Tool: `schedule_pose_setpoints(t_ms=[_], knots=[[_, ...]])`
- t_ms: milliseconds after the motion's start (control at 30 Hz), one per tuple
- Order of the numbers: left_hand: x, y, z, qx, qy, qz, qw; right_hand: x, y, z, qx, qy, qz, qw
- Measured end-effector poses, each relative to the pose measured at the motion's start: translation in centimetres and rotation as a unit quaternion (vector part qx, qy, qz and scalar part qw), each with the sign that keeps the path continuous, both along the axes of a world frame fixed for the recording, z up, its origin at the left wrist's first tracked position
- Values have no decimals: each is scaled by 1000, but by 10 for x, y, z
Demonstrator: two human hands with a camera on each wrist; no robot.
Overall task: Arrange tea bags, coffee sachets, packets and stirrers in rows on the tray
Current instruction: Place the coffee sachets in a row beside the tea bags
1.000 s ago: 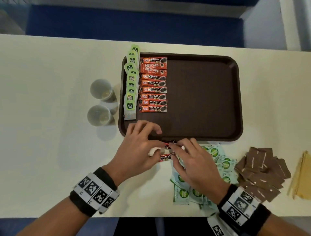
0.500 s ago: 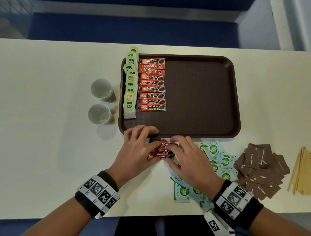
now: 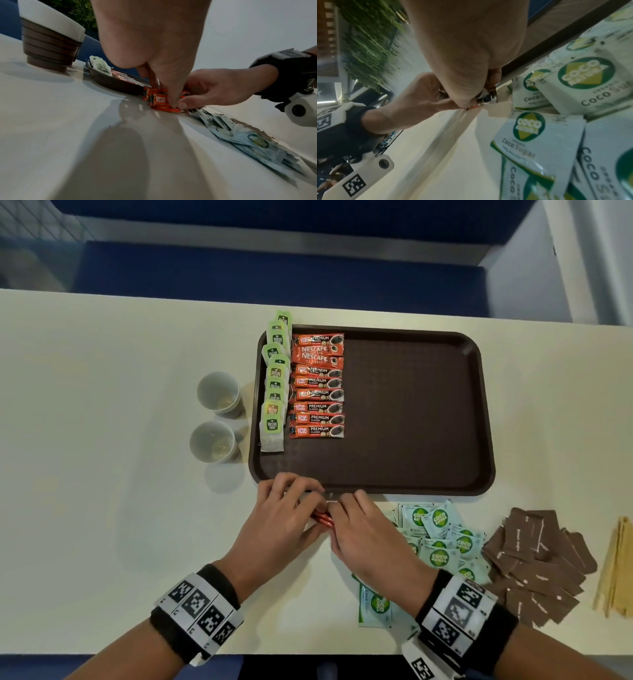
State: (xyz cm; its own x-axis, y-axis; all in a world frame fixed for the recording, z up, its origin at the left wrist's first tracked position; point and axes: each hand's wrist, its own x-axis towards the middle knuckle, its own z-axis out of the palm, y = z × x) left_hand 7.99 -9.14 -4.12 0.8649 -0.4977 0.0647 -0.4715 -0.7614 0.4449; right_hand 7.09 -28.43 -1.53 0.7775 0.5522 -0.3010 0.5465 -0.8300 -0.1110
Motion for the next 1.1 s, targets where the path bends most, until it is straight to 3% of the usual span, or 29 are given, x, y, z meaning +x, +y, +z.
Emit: schedule_pose_setpoints(t_ms=[100,233,333,467,533,633,700,800,833,967,1033,1100], knots=[[10,1,11,-35,32,-2,999,10,-3,14,89,79,-60,991],[28,4,31,-151,158,43,975,31,-15,29,230,237,-196,923],[40,-2,47,-278,219,147,924,48,-15,37,352,278,-286,847],[55,-9,60,-393,325,248,824,64,-1,43,510,344,-362,701],[60,-10,61,-423,374,245,788,69,9,43,542,342,-379,668],[63,-12,64,-441,371,254,777,75,14,44,540,312,-383,681],[66,-10,65,-447,364,273,770,80,12,45,538,338,-370,678],[69,-7,64,-452,366,279,764,85,7,43,564,407,-374,614],[69,-7,62,-447,363,276,770,87,6,42,562,410,-381,609],[68,-12,56,-422,317,293,797,91,-3,36,500,338,-426,674],[71,-12,50,-417,295,333,793,94,-10,31,486,290,-448,692],[74,-10,47,-398,296,361,790,96,-17,23,452,242,-439,738]])
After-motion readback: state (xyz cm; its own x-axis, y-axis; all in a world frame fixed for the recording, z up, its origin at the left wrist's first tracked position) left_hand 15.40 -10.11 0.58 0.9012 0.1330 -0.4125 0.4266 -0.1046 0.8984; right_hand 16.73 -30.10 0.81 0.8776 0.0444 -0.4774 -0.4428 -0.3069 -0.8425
